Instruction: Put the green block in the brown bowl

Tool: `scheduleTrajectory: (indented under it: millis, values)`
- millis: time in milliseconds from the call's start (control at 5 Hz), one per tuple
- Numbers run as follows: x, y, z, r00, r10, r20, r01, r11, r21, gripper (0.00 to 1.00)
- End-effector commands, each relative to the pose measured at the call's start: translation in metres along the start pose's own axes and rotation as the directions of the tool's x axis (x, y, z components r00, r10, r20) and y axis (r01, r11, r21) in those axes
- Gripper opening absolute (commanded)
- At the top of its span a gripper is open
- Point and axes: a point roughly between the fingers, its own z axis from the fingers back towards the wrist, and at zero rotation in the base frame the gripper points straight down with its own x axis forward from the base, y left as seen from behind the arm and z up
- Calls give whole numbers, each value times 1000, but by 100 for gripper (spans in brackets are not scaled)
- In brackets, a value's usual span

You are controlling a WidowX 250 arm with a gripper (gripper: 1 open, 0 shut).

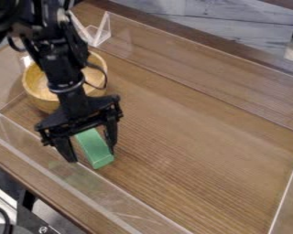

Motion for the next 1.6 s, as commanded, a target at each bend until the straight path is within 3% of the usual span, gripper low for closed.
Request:
scheduleTrajectory:
  millis: [0,400,600,1400]
  values:
    - [7,-7,-3,1000,14,26,-13,1000,-24,100]
    - [9,-9,-15,999,33,21,-33,999,-23,100]
    - [9,-10,-17,999,36,17,-36,999,-19,0]
    - [-5,-8,3,1000,2,-25,-1,999,54,0]
